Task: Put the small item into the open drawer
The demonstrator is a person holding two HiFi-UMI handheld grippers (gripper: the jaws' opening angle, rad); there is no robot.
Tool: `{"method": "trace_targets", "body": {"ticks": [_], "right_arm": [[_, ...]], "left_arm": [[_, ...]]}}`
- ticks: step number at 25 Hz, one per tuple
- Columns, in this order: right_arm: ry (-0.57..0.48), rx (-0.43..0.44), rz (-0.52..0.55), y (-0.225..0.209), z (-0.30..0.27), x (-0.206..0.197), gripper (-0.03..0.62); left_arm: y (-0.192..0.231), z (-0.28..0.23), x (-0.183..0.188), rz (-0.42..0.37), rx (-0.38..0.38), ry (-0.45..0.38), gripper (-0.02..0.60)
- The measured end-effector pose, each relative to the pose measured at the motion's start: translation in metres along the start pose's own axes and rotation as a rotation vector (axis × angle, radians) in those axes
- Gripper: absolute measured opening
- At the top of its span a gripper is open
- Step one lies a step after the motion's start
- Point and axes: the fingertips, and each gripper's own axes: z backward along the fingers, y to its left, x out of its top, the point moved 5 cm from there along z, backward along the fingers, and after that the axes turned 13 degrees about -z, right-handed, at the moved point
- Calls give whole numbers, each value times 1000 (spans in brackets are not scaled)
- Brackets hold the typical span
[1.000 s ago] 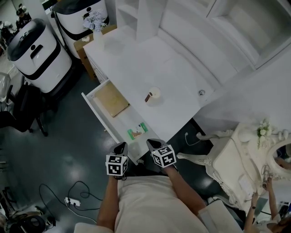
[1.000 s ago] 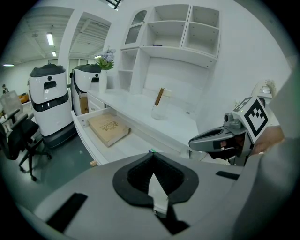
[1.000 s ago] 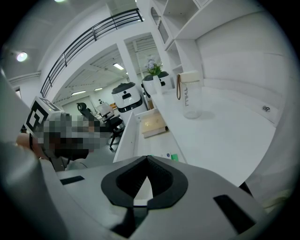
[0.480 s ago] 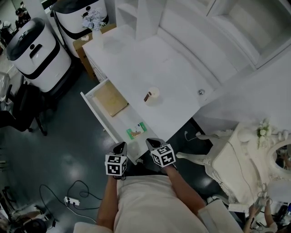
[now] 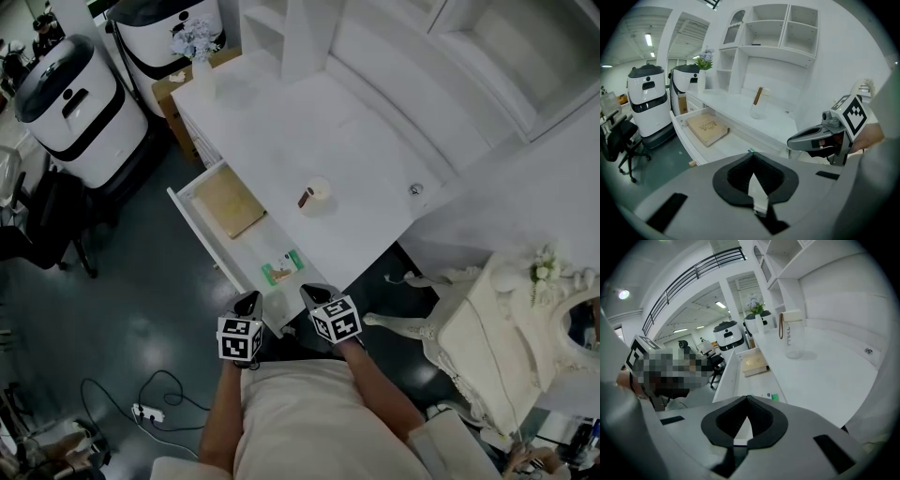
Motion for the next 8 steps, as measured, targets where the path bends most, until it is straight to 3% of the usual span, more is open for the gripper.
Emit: {"method": "trace_targets", "body": {"ticks": [8], "right_arm": [[2,-6,2,1,0,-1,25]], "left_arm": [[4,3,-3,1,9,-2,17]]}}
